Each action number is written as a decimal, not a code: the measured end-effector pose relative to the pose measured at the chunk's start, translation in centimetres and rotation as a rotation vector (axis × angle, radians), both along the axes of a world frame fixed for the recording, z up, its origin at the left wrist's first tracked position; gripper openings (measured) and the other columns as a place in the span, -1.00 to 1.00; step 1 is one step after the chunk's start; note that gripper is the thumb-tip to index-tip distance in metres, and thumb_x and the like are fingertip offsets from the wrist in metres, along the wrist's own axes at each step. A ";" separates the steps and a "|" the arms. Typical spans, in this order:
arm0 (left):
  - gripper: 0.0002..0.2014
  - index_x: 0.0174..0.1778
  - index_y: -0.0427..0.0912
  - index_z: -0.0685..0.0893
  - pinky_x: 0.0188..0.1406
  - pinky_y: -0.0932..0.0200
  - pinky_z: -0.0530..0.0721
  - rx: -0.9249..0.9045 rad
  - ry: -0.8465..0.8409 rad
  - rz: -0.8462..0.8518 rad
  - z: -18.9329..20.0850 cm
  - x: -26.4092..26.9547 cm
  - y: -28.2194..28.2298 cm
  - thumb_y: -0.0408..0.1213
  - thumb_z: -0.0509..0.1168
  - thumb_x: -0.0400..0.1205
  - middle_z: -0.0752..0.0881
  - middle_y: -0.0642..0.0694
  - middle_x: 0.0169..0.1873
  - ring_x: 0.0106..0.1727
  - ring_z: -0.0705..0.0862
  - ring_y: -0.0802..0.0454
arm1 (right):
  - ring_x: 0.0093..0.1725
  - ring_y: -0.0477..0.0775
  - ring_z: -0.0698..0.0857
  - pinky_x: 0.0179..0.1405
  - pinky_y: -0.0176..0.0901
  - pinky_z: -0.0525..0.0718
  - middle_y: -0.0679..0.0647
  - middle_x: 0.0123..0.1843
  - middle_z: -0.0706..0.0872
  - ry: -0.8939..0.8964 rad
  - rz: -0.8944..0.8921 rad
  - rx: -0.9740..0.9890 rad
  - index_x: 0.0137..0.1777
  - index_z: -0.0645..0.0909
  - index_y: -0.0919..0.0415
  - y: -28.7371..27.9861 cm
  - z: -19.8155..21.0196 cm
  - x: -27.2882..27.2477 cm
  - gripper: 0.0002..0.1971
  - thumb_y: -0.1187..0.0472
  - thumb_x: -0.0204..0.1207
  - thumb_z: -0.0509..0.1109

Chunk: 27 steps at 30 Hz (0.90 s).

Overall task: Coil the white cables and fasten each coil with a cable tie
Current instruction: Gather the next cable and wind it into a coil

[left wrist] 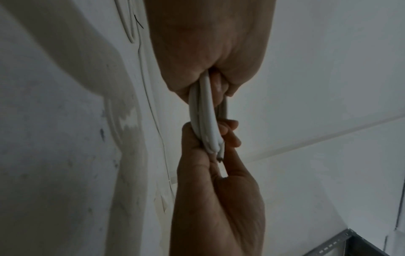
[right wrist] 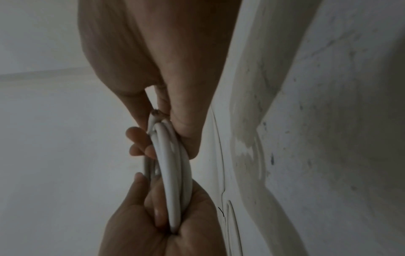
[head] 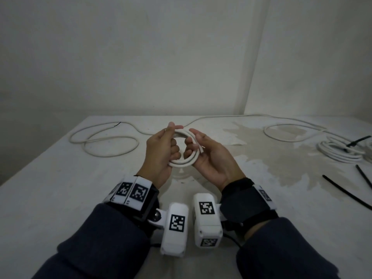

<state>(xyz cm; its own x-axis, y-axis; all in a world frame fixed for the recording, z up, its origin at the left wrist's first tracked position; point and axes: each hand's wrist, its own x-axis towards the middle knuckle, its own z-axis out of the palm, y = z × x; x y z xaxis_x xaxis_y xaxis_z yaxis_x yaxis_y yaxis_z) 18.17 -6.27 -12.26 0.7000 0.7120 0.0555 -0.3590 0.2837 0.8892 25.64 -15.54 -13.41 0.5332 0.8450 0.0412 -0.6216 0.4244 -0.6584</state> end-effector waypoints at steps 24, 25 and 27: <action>-0.59 -0.38 -0.21 0.53 -0.75 0.38 0.29 0.061 0.351 -0.426 0.1 -0.8 0.4 0.00 0.20 0.69 0.21 0.07 -0.72 -0.76 0.12 0.20 | -0.51 -0.04 0.60 -0.47 -0.25 0.63 0.23 -0.33 0.68 -0.400 0.023 -0.324 -0.16 0.59 0.29 -2.0 0.6 1.3 -0.90 0.39 0.59 0.32; -0.64 -0.36 -0.19 0.52 -0.76 0.38 0.27 0.053 0.333 -0.365 0.1 -0.7 0.2 -0.06 0.23 0.69 0.22 0.07 -0.72 -0.76 0.14 0.20 | -0.47 -0.03 0.64 -0.42 -0.23 0.66 0.21 -0.31 0.69 -0.409 0.001 -0.335 -0.15 0.63 0.28 -2.0 0.5 1.4 -0.92 0.37 0.58 0.35; -0.71 -0.35 -0.17 0.49 -0.77 0.38 0.28 0.008 0.299 -0.271 0.1 -0.5 0.0 -0.18 0.25 0.69 0.24 0.08 -0.75 -0.78 0.18 0.20 | -0.36 0.02 0.71 -0.30 -0.15 0.74 0.18 -0.27 0.71 -0.420 -0.037 -0.370 -0.13 0.65 0.24 -2.0 0.3 1.4 -0.95 0.33 0.56 0.39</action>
<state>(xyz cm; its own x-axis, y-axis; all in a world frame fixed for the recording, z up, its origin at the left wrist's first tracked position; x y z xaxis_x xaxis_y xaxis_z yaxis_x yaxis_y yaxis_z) 17.63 -6.25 -12.18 0.8485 0.4996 -0.1746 0.0032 0.3251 0.9457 27.09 -17.50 -13.09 0.5643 0.8246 -0.0392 -0.2629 0.1345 -0.9554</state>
